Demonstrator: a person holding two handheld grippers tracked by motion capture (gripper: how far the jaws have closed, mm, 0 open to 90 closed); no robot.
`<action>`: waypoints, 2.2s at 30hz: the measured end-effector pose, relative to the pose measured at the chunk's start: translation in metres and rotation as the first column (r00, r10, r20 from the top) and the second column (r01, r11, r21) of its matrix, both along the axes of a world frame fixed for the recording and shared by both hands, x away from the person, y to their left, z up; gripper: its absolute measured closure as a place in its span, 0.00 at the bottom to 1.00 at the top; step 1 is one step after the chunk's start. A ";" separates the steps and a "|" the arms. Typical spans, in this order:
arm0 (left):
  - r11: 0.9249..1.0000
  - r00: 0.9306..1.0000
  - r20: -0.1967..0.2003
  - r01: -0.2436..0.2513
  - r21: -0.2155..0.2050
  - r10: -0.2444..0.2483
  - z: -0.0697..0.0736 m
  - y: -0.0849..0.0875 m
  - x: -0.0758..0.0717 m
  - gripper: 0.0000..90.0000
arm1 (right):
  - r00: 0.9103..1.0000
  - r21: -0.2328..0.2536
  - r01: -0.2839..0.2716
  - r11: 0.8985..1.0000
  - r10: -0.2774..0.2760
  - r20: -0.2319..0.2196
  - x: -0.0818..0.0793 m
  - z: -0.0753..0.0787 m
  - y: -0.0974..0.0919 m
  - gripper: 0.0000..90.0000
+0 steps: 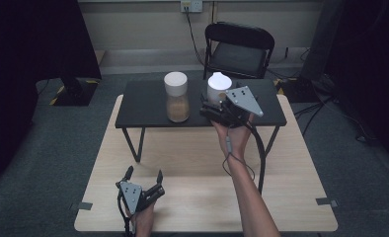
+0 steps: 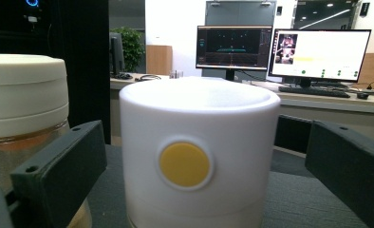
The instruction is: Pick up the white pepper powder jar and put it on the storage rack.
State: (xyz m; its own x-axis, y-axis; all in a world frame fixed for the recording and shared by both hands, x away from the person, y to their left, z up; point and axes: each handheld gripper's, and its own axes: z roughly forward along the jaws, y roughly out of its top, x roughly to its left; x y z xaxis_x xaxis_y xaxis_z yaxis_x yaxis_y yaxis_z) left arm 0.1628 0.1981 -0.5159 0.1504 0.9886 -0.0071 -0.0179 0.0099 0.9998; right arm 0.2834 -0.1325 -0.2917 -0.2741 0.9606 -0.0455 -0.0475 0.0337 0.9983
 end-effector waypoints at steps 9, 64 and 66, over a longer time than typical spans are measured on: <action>1.000 1.000 0.000 0.000 0.000 0.000 0.000 0.000 0.000 0.04 | 1.000 0.000 -0.004 1.000 0.004 0.001 -0.002 -0.002 -0.002 0.00; 1.000 1.000 0.000 0.001 0.000 -0.001 0.000 0.000 0.000 0.04 | 0.996 0.064 -0.017 0.998 0.012 0.088 -0.055 -0.035 -0.039 0.00; 1.000 1.000 0.000 0.001 0.001 -0.001 0.000 0.000 0.000 0.04 | 0.996 0.067 -0.016 0.998 0.010 0.093 -0.058 -0.037 -0.040 0.00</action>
State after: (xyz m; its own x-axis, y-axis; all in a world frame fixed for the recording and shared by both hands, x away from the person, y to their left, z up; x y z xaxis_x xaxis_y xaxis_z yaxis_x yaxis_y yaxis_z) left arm 0.1629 0.1983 -0.5159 0.1515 0.9884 -0.0063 -0.0178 0.0091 0.9998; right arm 0.2256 -0.1728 -0.3287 -0.2842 0.9588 -0.0062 -0.1402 -0.0352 0.9895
